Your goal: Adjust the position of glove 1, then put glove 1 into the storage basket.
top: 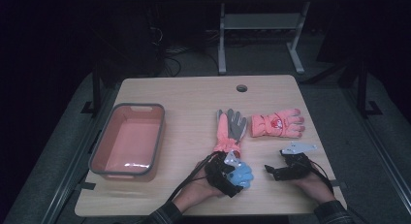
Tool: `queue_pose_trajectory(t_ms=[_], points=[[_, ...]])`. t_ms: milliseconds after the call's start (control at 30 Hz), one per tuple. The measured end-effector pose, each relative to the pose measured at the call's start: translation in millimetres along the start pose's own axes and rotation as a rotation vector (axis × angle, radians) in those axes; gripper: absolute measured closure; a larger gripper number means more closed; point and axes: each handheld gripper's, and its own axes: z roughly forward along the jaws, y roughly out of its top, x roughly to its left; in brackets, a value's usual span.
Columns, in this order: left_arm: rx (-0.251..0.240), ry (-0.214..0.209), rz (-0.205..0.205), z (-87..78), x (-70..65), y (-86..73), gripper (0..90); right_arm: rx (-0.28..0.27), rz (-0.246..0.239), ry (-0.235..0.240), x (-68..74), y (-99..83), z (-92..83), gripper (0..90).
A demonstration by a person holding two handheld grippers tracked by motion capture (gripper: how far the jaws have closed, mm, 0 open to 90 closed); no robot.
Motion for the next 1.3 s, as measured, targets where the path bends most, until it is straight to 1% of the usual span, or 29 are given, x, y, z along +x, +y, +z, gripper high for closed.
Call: queue_pose_trajectory(t_ms=[33,67,100,133,167,200,300,333,367,400,433,500,600,633,667,700,733,767,800,833,867,1000,1033,1067,1100,1133,1167,1300], points=[[0.004,0.005,0.009,0.3,-0.9,0.1,14.1,0.0,0.0,0.0,0.0,0.0,0.0,13.1],[-0.003,0.014,0.006,1.1,-2.4,-0.2,14.4,0.0,0.0,0.0,0.0,0.0,0.0,13.1],[0.002,0.024,0.018,0.8,-3.1,-0.5,14.9,0.0,0.0,0.0,0.0,0.0,0.0,13.0],[0.004,0.038,0.032,0.5,-3.7,-0.8,16.3,0.0,0.0,0.0,0.0,0.0,0.0,13.1],[0.002,0.049,0.033,0.6,-4.7,-1.1,18.1,0.0,0.001,0.001,0.0,0.0,-0.1,13.1],[0.001,0.05,0.032,0.2,-4.7,-1.2,19.4,0.0,0.0,0.0,0.0,0.0,0.0,13.0],[0.006,0.05,0.031,-2.1,-4.1,-1.4,27.7,0.0,0.0,0.001,0.0,0.0,0.0,13.1],[0.001,0.045,0.032,-2.9,-3.9,-1.7,27.7,0.0,0.0,0.001,0.0,0.0,0.0,13.1],[0.006,0.042,0.041,-4.7,-3.5,-1.8,34.4,0.0,0.0,0.001,0.1,0.0,-0.1,13.1],[0.006,0.042,0.041,-4.7,-3.5,-1.8,37.0,0.0,0.0,0.0,0.0,0.0,0.0,13.0],[0.006,0.04,0.042,-5.2,-3.7,-2.0,37.0,0.0,0.0,0.0,0.0,0.0,0.0,13.0],[0.003,0.037,0.043,-5.8,-3.6,-2.0,41.2,0.0,0.0,0.001,0.0,0.0,-0.1,13.1],[0.001,0.026,0.054,-7.0,-2.8,-2.0,48.7,-0.001,-0.001,0.0,0.0,-0.1,-0.1,13.1],[-0.002,0.009,0.049,-7.9,-1.1,-2.5,53.9,-0.001,0.001,-0.001,0.5,-0.3,-0.1,13.1],[-0.002,0.009,0.049,-7.9,-1.1,-2.5,56.5,-0.001,0.001,-0.001,0.5,-0.3,-0.1,13.1],[-0.018,0.002,0.032,-7.4,-0.9,-2.9,56.5,-0.002,0.001,-0.001,0.6,-0.3,-0.1,13.1],[-0.012,-0.01,0.034,-8.1,0.8,-2.9,58.7,-0.001,0.001,-0.002,0.6,-0.3,-0.1,13.1],[-0.022,-0.023,0.014,-7.7,1.0,-3.0,61.1,-0.001,0.001,-0.002,0.6,-0.3,-0.1,13.1],[-0.009,-0.035,0.027,-8.7,3.3,-2.7,64.6,-0.001,0.002,-0.002,0.7,-0.3,-0.1,13.1],[-0.008,-0.041,0.025,-8.8,4.3,-2.6,64.6,-0.001,0.002,-0.002,0.7,-0.3,-0.1,13.1],[-0.02,-0.049,0.003,-8.2,3.9,-2.6,65.8,-0.001,0.002,-0.002,0.7,-0.2,-0.1,13.1],[-0.023,-0.063,-0.002,-8.2,4.7,-2.7,69.8,-0.001,0.002,-0.002,0.7,-0.2,-0.1,13.1],[-0.022,-0.077,-0.014,-8.5,6.5,-2.9,70.0,-0.001,0.003,-0.002,0.7,-0.2,-0.1,13.1],[-0.022,-0.077,-0.014,-8.5,6.5,-2.9,70.2,-0.001,0.003,-0.002,0.7,-0.2,-0.1,13.1],[-0.026,-0.088,-0.025,-9.0,7.6,-2.9,70.2,-0.001,0.003,-0.002,0.7,-0.2,-0.1,13.1],[-0.018,-0.099,-0.022,-10.2,9.0,-2.8,70.5,-0.001,0.003,-0.002,0.7,-0.2,-0.1,13.1],[-0.025,-0.105,-0.032,-10.7,9.1,-2.8,70.7,-0.001,0.003,-0.002,0.6,-0.2,-0.1,13.1],[-0.037,-0.131,-0.041,-16.0,10.3,-1.8,71.0,-0.001,0.003,-0.002,0.7,-0.2,-0.1,13.1]])
